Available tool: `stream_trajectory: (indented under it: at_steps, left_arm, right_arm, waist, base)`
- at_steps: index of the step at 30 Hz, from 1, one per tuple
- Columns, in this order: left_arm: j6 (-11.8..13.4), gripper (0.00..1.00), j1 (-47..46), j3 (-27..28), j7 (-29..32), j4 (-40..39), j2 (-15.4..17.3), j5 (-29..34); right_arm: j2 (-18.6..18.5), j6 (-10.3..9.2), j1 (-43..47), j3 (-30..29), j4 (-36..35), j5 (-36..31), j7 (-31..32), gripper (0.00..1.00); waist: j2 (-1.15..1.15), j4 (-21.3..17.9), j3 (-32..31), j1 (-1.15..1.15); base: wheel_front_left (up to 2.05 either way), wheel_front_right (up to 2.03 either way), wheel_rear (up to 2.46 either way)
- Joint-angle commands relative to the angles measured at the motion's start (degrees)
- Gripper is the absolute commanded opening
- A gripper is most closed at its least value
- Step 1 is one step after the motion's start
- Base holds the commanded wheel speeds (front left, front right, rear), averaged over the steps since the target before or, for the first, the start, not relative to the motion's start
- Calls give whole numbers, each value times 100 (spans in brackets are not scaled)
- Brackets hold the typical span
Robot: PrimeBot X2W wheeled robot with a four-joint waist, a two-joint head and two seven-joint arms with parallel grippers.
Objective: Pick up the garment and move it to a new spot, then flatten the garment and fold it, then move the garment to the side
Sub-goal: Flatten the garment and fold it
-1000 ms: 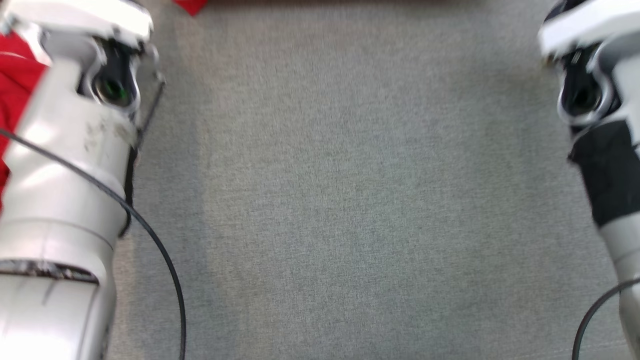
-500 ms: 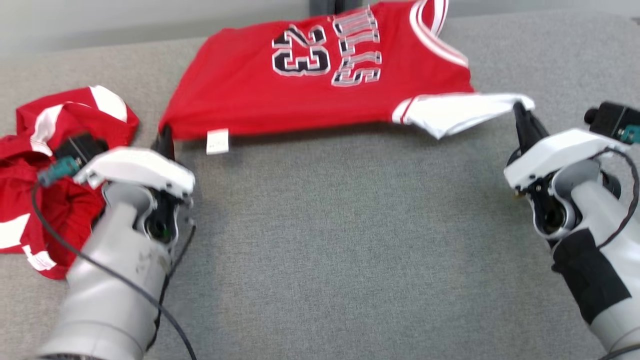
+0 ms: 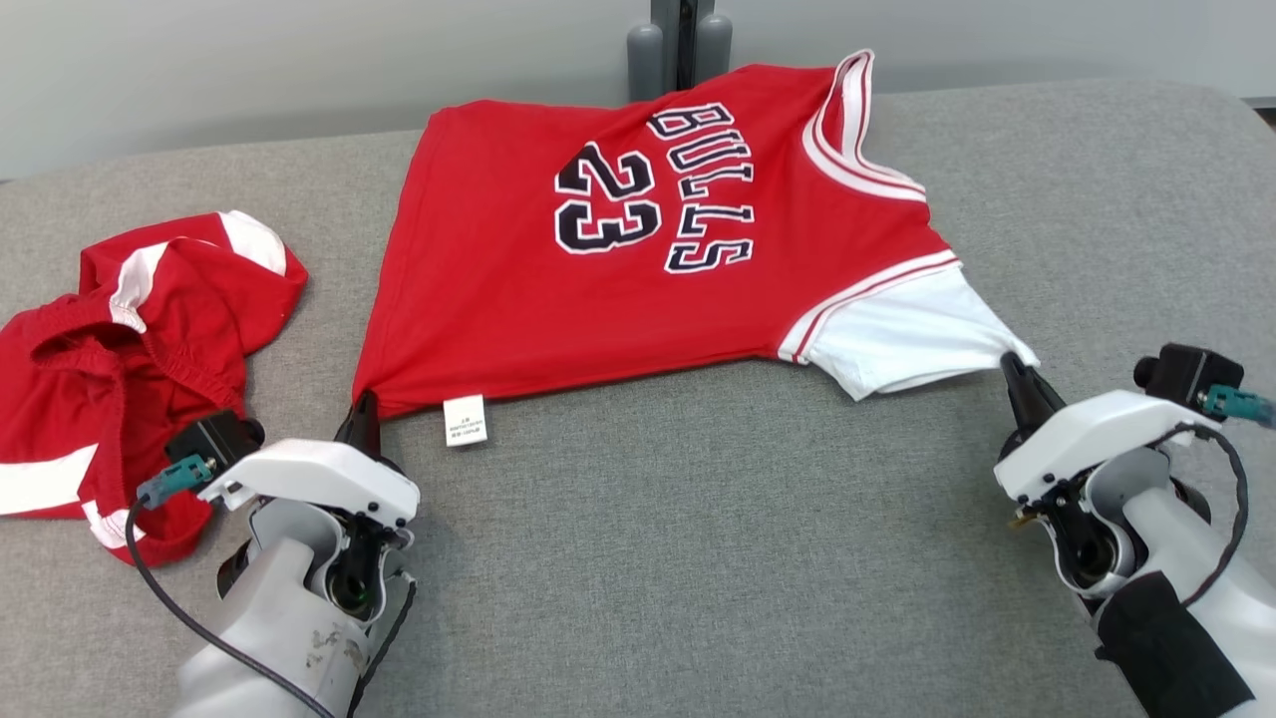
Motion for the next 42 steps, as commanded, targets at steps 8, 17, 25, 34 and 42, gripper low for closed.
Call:
stream_trajectory:
  at_steps: [8,17,25,34,42]
  left_arm:
    - [-5,0,359,-27,-157,-206,161,-112]
    - [-4,0,598,-123,-211,-426,253,-168]
    - [-2,0,788,-336,-229,-574,311,-51]
    - [-1,0,1124,-502,-238,-817,499,-37]
    - [-1,0,1405,-648,-156,-1042,683,-119]
  right_arm:
    - [-172,3,499,-185,-372,477,-124,0]
    - [-384,3,838,-246,-1017,823,-113,0]
    - [-460,3,1094,-249,-1363,997,-67,0]
    - [-572,3,1463,-458,-1859,1438,115,0]
    - [-656,3,1780,-633,-2202,1722,381,0]
  waist:
    - [0,-115,-94,0]
    - [0,-170,-107,0]
    - [0,-148,-154,0]
    - [0,-149,-319,0]
    - [0,-156,-474,0]
  base:
    - [0,0,0]
    - [0,0,0]
    - [0,0,0]
    - [0,0,0]
    - [0,0,0]
